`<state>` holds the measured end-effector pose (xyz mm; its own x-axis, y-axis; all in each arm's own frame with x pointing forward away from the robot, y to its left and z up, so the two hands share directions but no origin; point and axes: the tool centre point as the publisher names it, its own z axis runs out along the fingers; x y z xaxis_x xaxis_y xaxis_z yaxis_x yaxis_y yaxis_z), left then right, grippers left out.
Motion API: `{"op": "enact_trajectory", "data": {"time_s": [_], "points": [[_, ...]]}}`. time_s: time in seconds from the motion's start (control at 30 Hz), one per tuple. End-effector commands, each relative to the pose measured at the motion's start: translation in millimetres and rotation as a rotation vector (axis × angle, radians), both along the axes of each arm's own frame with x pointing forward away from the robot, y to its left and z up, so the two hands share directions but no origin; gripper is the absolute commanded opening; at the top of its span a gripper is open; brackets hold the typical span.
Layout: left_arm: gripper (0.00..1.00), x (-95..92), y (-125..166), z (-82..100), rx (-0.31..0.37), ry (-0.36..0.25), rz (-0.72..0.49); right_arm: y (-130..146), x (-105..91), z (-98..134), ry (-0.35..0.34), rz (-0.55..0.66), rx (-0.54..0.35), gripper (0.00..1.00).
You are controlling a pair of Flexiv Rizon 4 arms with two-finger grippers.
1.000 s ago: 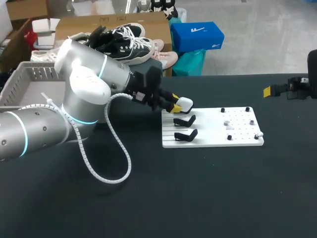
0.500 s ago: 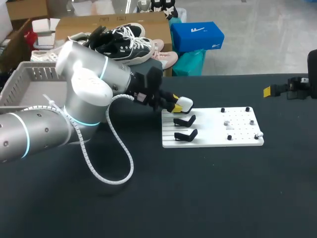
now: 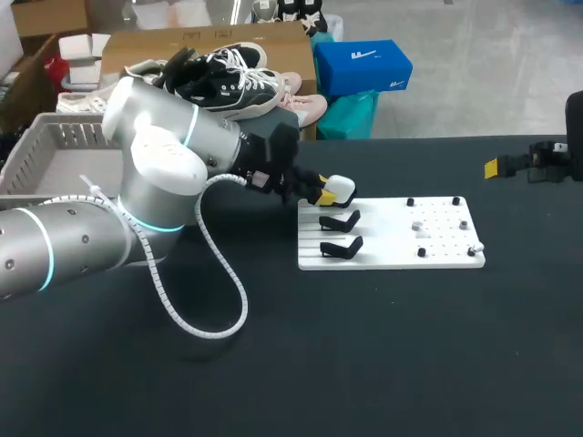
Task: Pick up each earbud case from the left stands, insert the matching earbuds, close the lid, and place the case in the box.
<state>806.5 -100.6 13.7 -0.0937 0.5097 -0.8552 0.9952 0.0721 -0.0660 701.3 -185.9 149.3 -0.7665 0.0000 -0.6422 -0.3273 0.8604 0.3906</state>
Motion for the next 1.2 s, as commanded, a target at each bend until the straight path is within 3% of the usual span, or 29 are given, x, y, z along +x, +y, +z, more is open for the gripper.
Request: {"op": "enact_trajectory", "data": {"time_s": [0.03,0.27,0.47,0.8,0.87,1.2], "points": [[0.00,-4.4,4,1.1,-0.002,-0.002,0.002,-1,0.8,0,0.000,0.003,0.002,1.00],[0.00,-9.9,17,16.6,-0.030,0.009,0.008,-1,0.8,0,0.000,0.003,0.002,1.00],[0.00,-23.3,30,43.9,-0.095,0.019,0.003,-1,0.8,0,0.000,0.003,0.002,1.00],[0.00,-76.5,43,96.5,-0.245,-0.023,-0.047,-1,0.8,0,0.000,0.003,0.002,1.00],[0.00,-87.4,43,98.3,-0.263,-0.054,-0.054,-1,0.8,0,0.000,0.003,0.002,1.00],[0.00,-126.3,39,106.0,-0.325,-0.087,-0.079,-1,0.8,0,0.000,0.003,0.002,1.00]]}}
